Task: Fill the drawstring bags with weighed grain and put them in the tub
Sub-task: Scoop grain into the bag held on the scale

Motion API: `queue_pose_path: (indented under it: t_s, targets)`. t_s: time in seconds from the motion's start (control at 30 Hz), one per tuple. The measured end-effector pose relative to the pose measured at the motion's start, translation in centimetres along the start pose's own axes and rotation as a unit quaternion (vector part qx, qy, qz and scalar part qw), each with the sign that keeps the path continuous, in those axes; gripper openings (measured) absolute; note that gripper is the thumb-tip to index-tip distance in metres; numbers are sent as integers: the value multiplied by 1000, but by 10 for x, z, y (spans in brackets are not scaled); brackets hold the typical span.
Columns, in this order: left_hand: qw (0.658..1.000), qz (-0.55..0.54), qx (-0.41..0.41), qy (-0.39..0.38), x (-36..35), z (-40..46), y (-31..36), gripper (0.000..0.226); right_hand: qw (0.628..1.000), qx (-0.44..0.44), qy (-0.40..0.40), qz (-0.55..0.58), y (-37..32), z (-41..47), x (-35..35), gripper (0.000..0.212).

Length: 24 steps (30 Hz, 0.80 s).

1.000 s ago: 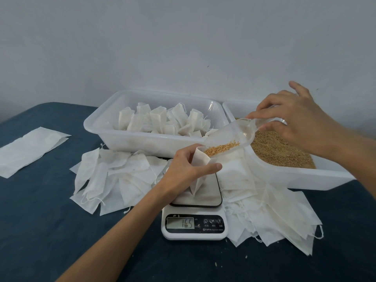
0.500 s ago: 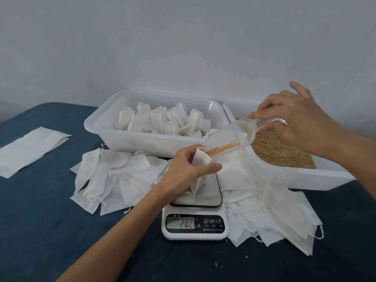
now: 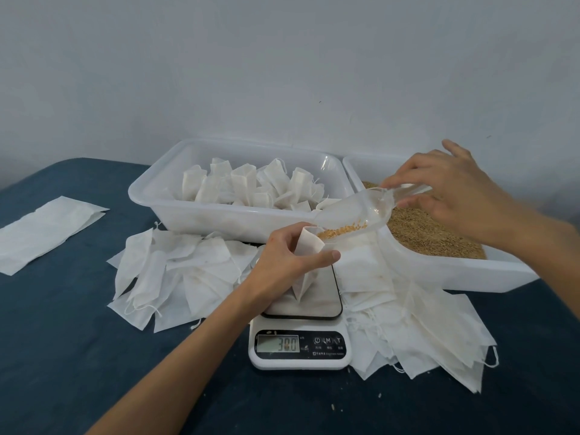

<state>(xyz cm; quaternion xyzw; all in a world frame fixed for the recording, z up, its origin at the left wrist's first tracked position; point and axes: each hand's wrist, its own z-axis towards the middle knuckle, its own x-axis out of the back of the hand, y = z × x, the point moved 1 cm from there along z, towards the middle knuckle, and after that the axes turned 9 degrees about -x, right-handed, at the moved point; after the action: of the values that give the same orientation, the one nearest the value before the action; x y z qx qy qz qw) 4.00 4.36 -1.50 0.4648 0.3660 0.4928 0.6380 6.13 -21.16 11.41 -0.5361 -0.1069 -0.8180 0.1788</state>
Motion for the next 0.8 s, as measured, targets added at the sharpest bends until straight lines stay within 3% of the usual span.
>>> queue_pose_path:
  t_s: [0.23,0.4,0.53,0.63,0.8]
  targets:
    - [1000,21,-11,3,1,0,-3,24,987,-78,-71,123,14,-7,-22,29]
    - [999,27,-19,-5,2,2,-8,11,962,-202,-81,163,57,-15,-42,24]
    - [998,50,-33,2,1,2,-12,27,936,-330,-75,93,90,-16,-60,24]
    - [995,78,-66,9,1,2,-10,30,909,-396,-131,15,105,-14,-72,20]
    - [976,171,-125,57,3,4,2,22,889,-401,-212,-61,104,-10,-85,16]
